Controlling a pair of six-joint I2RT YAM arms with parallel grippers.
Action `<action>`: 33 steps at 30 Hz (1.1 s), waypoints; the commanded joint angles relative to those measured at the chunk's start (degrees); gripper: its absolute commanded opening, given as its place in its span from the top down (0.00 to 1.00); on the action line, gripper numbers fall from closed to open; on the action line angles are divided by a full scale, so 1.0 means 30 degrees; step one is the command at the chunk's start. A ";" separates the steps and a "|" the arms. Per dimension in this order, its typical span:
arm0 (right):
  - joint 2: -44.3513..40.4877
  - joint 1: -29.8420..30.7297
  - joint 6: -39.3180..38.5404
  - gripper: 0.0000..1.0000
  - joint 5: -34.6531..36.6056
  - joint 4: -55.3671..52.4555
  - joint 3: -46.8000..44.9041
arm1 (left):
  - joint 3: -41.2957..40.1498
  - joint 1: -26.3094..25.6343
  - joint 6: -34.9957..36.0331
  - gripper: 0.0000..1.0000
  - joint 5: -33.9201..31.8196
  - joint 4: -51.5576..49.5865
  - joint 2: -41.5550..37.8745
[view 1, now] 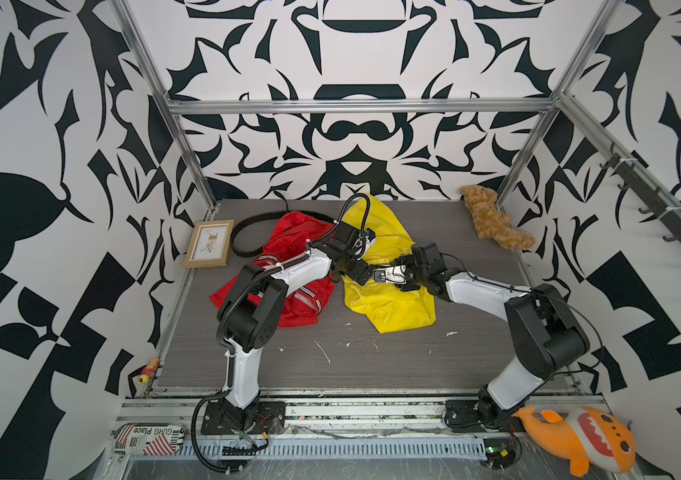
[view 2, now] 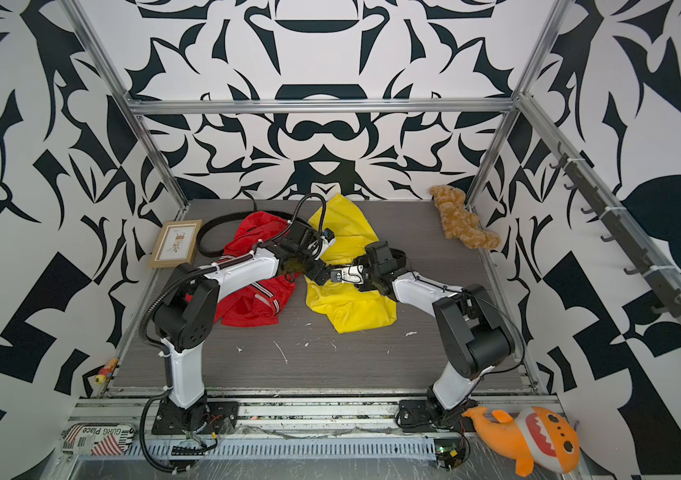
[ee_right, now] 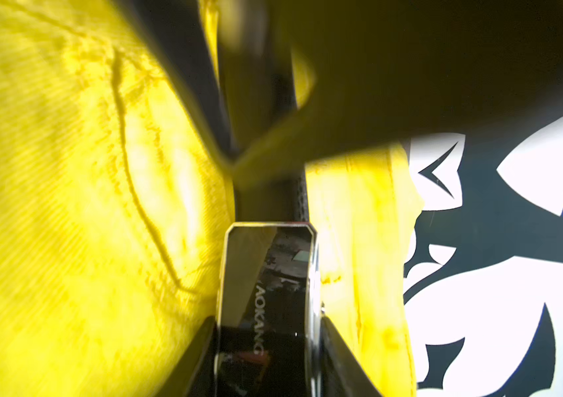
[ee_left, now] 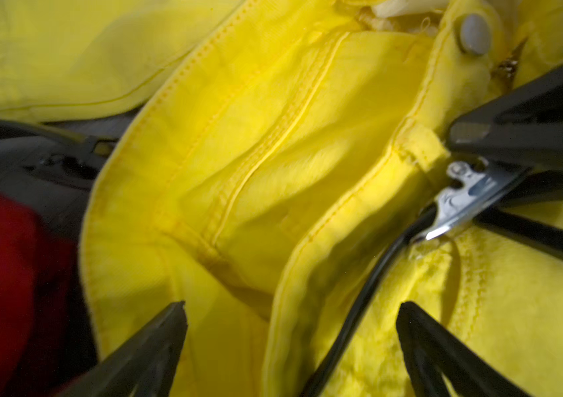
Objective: Remove the belt from the trousers
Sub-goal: Adjust the trousers at the center of the board.
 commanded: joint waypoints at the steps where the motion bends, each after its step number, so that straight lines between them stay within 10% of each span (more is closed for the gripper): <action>1: -0.2072 -0.0233 0.0892 0.73 -0.0607 -0.2898 0.0249 | -0.0806 0.0071 -0.0072 0.01 -0.0999 0.0725 -0.2614; 17: -0.7477 -0.0117 0.6834 0.81 -0.4362 -1.3976 0.4531 | -0.4579 -0.2883 0.4219 0.01 -0.1946 0.3081 -0.9389; 33: -0.7685 -0.0349 0.8722 0.85 -0.6008 -1.5645 0.6563 | -0.6757 -0.3791 0.5797 0.01 -0.0935 0.7293 -0.8143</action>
